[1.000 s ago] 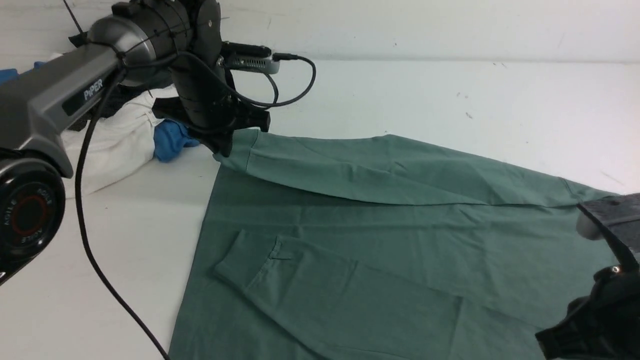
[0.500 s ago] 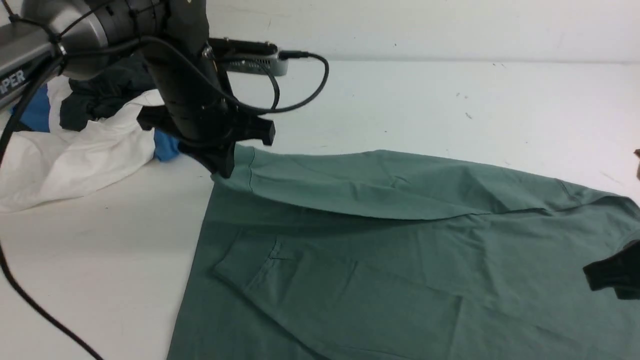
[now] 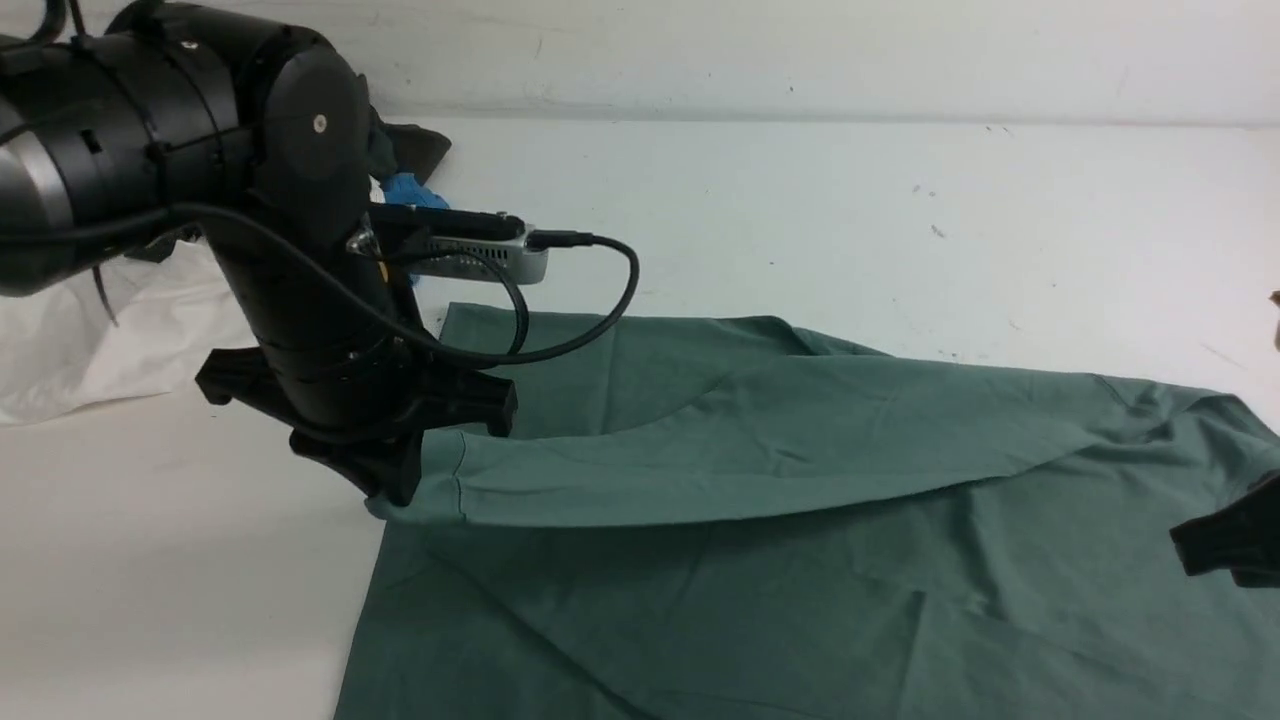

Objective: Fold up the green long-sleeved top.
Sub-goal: Use the left arm to drag and drop the cuff onto the cuff closest to the left arm

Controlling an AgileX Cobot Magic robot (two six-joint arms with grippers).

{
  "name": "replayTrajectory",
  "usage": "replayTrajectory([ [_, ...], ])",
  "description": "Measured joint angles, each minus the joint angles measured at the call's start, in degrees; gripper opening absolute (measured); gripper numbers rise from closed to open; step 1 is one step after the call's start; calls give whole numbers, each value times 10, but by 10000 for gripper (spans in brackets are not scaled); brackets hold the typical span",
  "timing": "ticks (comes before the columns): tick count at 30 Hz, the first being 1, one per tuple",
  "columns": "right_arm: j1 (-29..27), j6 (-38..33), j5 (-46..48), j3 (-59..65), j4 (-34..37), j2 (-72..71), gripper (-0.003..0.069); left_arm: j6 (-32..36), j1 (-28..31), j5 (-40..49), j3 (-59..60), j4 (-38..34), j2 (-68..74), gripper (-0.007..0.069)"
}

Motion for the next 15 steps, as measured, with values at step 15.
replayTrajectory([
  [15,0,-3,0,0,35,0,-9,-4,-1,-3,97,-16,-6,25],
])
